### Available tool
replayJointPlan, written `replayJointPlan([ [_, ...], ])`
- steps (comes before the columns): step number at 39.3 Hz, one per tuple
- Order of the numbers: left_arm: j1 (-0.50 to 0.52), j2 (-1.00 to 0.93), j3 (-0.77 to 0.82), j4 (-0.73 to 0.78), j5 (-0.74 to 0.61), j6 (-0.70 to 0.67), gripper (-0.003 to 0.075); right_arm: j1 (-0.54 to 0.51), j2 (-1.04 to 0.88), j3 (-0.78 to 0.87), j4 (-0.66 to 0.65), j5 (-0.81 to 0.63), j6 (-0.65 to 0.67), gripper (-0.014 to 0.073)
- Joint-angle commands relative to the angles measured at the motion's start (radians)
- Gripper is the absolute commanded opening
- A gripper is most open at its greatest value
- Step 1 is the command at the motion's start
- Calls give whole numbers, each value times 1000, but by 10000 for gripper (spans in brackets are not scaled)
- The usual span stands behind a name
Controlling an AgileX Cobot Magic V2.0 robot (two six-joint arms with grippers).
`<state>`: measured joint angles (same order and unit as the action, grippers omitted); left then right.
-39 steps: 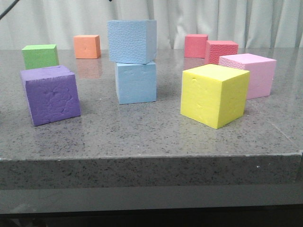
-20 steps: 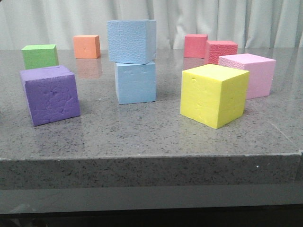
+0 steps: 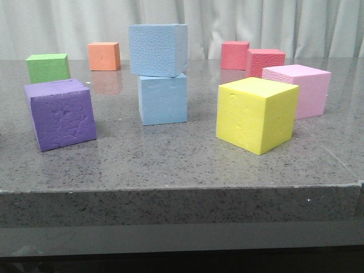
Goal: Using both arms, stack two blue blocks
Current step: 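Open the left gripper and raise it off the stack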
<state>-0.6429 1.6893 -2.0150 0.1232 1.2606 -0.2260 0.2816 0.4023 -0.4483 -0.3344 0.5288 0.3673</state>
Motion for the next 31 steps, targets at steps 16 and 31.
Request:
replayJointPlan([
  [16,-67,-579,694,28,-274,-4,-20,-5,6,-24,-12,-70,-9,-68],
  [31,-67,-1245,1088,61,-493,-4,-20,-5,6,-24,-12,-70,-9,-68],
])
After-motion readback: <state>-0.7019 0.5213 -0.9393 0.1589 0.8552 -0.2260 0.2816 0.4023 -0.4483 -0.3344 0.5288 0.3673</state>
